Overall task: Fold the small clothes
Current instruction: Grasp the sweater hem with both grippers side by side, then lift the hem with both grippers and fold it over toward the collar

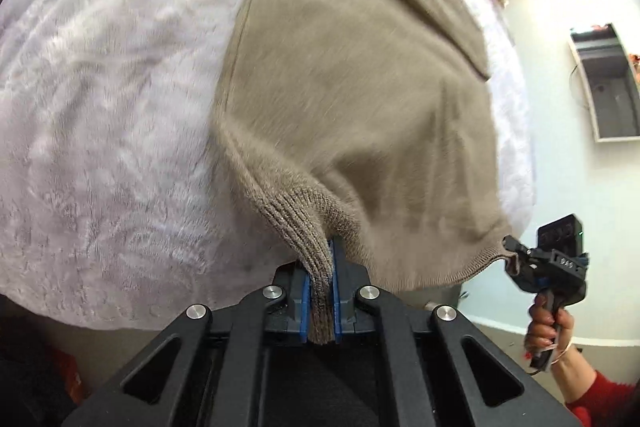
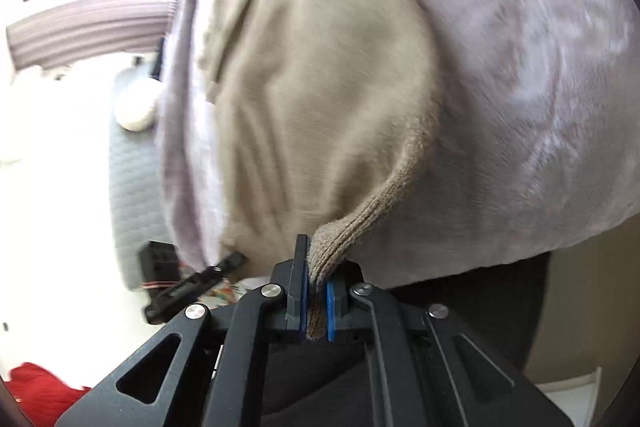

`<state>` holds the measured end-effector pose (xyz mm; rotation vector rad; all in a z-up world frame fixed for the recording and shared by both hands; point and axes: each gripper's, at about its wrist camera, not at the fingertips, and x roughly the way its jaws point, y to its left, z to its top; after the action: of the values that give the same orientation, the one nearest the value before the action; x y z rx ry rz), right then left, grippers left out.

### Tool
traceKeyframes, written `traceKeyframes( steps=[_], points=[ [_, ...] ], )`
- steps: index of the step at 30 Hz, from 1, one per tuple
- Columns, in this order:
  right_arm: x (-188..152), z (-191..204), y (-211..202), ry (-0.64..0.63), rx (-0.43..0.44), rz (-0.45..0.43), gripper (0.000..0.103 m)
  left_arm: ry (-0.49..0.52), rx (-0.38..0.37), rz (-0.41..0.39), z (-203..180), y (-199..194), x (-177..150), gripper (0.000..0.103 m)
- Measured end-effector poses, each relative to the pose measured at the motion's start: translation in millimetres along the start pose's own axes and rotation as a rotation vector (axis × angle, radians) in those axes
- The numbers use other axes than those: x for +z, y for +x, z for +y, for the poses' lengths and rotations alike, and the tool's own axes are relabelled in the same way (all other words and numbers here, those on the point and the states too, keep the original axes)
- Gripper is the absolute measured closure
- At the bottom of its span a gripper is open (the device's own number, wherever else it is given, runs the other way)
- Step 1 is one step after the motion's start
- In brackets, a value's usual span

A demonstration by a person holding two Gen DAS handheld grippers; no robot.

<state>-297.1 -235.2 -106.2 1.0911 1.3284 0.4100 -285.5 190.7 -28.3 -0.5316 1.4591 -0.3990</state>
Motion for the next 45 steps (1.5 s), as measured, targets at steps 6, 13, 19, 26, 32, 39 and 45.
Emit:
traceKeyframes(
  steps=[6,13,19,26,32,39,45],
  points=[
    [24.0,37.9,-11.8,-0.029,0.093,-0.051,0.096,0.030,-0.051,-0.109,-16.3,-33.2,43.7,0.094],
    [83.7,99.9,-21.1,-0.129,0.187,-0.098,0.096,0.028,-0.093,-0.203,-43.0,-42.1,103.1,0.094],
    [146.6,138.5,-27.5,-0.177,0.247,-0.137,0.096,0.024,-0.111,-0.289,-58.8,-58.4,170.5,0.094],
    [250.7,163.7,-21.0,-0.204,0.254,-0.163,0.096,0.013,-0.067,-0.371,-82.3,-40.4,268.9,0.094],
    [337.3,144.6,6.4,-0.139,0.219,-0.167,0.096,0.009,0.008,-0.377,-79.3,10.2,343.2,0.094],
    [401.9,81.7,67.8,0.006,0.159,-0.170,0.096,0.021,0.149,-0.333,-58.4,82.2,387.9,0.094],
    [413.6,55.4,83.1,0.040,0.166,-0.167,0.094,0.011,0.201,-0.308,-57.0,94.3,391.8,0.092]
  ],
)
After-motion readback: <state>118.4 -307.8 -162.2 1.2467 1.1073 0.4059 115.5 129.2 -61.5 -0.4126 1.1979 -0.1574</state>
